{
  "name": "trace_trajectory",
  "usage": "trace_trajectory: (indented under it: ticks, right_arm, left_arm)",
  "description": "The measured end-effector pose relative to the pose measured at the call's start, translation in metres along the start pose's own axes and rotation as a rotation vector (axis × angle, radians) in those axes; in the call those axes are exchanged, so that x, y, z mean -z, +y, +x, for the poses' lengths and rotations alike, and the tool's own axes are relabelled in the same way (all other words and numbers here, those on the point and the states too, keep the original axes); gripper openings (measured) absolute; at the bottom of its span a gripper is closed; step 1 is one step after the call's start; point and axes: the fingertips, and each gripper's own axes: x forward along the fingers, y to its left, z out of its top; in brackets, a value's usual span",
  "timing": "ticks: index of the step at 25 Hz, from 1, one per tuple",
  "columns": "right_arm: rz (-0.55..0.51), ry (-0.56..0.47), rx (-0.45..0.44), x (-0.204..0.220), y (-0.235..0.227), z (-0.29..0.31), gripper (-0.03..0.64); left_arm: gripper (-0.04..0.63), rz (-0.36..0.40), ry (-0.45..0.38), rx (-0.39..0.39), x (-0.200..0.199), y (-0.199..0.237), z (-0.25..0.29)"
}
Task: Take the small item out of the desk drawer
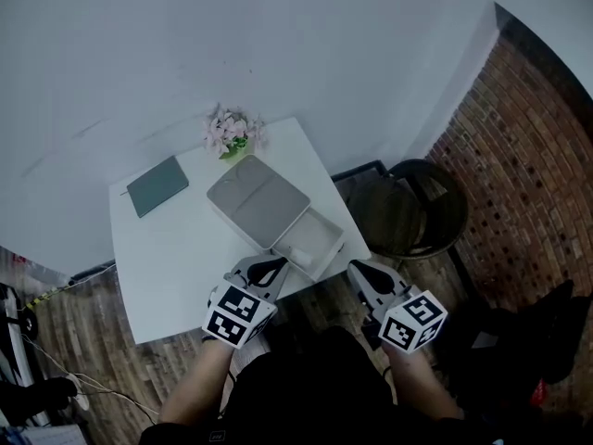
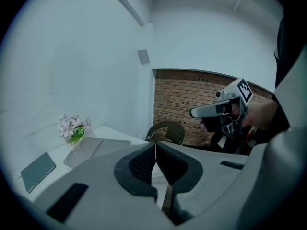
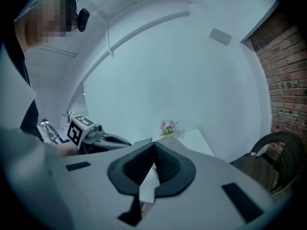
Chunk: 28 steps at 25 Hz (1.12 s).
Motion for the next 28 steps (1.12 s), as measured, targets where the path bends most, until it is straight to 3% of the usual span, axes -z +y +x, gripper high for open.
trace_trajectory:
  ticks: [8,12,15,23,28]
  right_arm:
    - [0.039,0.021,0.023,0.004,-0.041,0.008,0.005]
    - [0.075,0.020,0.047,0.004,-0.068,0.009,0.005]
    - [0.095,0.035,0.060,0.012,-0.083,0.009,0.005]
    - [0.144,0.072,0.075,0.031,-0.098,0.008,0.005]
    - [0.150,0.074,0.081,0.031,-0.101,0.009,0.005]
  left_arm:
    - [0.017,0.144,0.160,0.152,0.023,-0.001,0.048]
    - [0.079,0.219,0.278,0.246,0.049,-0.003,0.077]
    - [0.098,0.234,0.324,0.299,0.058,-0.007,0.096]
    - [0.120,0.322,0.423,0.339,0.077,-0.006,0.131]
    - [0.137,0.391,0.551,0.355,0.105,0.002,0.143]
